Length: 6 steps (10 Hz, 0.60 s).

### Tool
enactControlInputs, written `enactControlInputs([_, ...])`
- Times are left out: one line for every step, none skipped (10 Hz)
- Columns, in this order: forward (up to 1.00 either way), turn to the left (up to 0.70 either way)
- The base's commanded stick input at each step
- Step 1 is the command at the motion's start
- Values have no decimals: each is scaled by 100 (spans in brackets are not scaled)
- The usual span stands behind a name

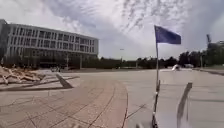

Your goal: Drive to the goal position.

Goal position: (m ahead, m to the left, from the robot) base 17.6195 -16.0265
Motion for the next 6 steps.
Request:
enactControlInputs([70,-14])
enactControlInputs([70,-14])
enactControlInputs([70,-14])
enactControlInputs([70,-14])
enactControlInputs([70,-14])
enactControlInputs([70,-14])
